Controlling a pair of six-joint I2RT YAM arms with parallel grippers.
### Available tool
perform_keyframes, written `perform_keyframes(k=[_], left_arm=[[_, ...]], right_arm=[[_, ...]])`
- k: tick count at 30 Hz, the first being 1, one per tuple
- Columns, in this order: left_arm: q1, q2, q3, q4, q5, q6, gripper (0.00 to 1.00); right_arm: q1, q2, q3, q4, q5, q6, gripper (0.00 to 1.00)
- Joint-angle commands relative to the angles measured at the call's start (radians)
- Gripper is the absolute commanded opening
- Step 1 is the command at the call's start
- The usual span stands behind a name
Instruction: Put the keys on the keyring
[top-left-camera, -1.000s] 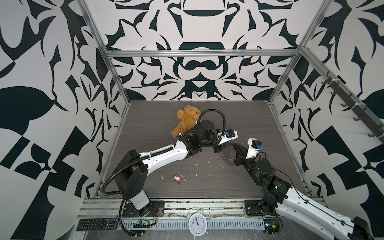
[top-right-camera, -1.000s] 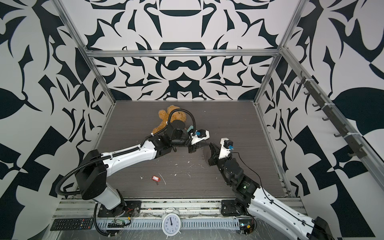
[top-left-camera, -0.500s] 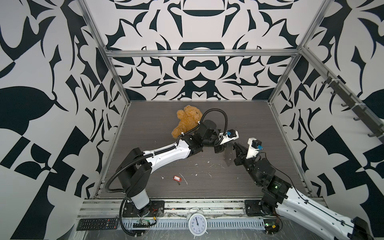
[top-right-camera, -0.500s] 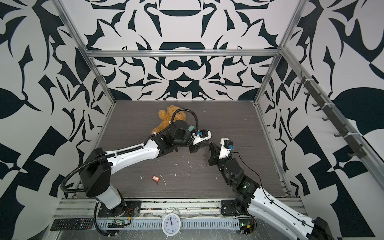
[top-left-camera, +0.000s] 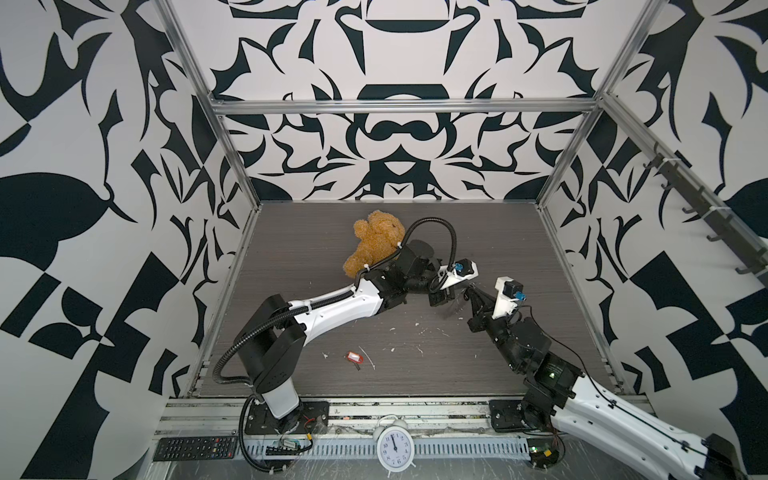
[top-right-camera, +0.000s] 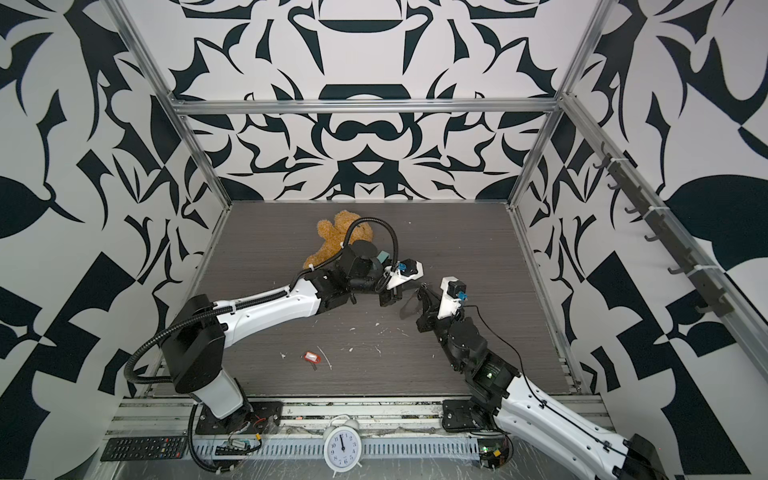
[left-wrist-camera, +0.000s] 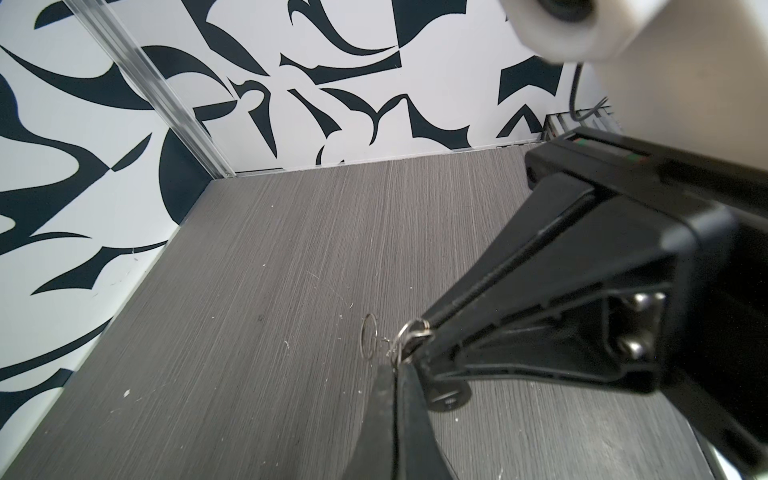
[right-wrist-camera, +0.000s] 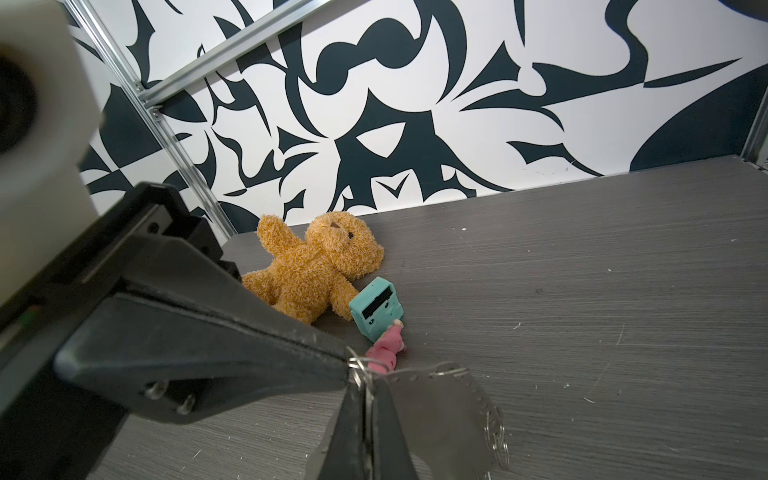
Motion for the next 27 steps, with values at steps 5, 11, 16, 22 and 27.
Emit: perform_keyframes(k=[5, 11, 16, 22, 27], left_arm=[[0.006, -0.035, -0.048, 0.095, -0.024, 0.005, 0.0], [0.006, -0.061, -0.093, 0.158, -0.028, 0.004, 0.0], [0.006, -0.077, -0.117, 0.188, -0.027, 0.003, 0.0], [0.006, -0.096, -0.152, 0.243, -0.023, -0.001, 0.0], [0.006, -0.094, -0.15, 0.239, -0.027, 0.002, 0.0]], right_arm=[[-0.002, -0.006, 0.026, 0.008, 0.093, 0.027, 0.0], [-0.005, 0.002, 0.042, -0.057, 0.166, 0.083, 0.0], [-0.014, -0.011, 0.049, -0.109, 0.208, 0.121, 0.0], [-0.024, 0.025, 0.067, -0.122, 0.195, 0.137, 0.0], [-0.025, 0.018, 0.027, 0.016, 0.087, 0.076, 0.0]])
